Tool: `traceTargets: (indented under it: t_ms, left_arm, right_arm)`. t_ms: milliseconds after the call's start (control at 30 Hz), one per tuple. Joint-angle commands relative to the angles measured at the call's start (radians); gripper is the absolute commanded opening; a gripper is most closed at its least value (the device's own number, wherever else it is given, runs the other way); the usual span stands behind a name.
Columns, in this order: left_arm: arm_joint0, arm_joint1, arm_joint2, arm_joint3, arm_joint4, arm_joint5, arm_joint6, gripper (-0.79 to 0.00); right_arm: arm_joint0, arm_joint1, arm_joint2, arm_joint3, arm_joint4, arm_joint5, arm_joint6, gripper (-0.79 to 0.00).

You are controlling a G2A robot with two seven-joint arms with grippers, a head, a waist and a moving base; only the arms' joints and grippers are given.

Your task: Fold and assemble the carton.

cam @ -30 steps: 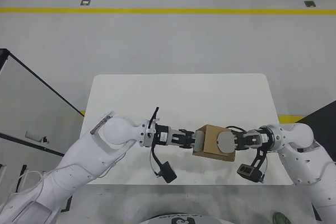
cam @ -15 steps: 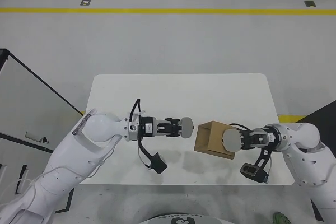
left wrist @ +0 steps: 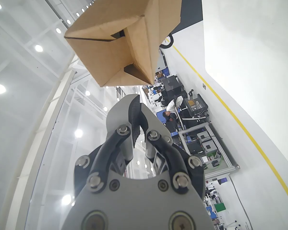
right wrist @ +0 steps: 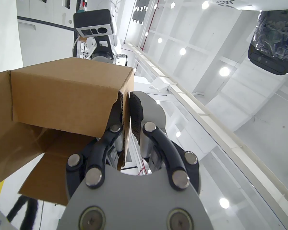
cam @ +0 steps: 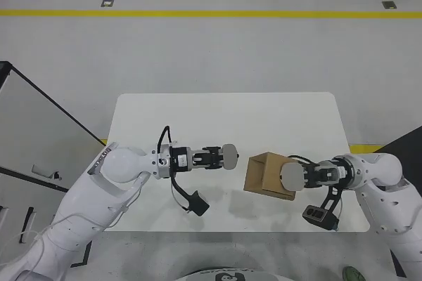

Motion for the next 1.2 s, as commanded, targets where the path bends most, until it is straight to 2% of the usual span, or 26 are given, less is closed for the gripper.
traceTargets:
  t_ms: [0,333,533,733,1167]
  left_arm:
    - [0.008,0.001,-0.004,-0.002,0.001,0.002,-0.011,0.0]
    - [0.031,0.007,-0.029,-0.01,-0.012,0.005,0.002,0.0]
    - [0.036,0.008,-0.029,-0.012,-0.024,0.01,0.03,0.0]
    - [0.035,0.008,-0.013,-0.018,-0.016,-0.001,0.049,0.0]
    - [0.035,0.008,-0.013,-0.018,-0.016,-0.001,0.049,0.0]
  right_arm:
    - [0.013,-0.001,0.008,-0.005,0.02,-0.019,-0.018,-0.785]
    - [0.094,-0.026,0.021,0.083,0.118,-0.073,-0.073,-0.785]
    - [0.177,-0.039,-0.031,0.128,0.17,-0.073,-0.073,-0.785]
    - [0.287,-0.036,-0.133,0.173,0.172,-0.073,-0.073,-0.785]
    - [0.287,-0.036,-0.133,0.173,0.172,-0.073,-0.073,-0.785]
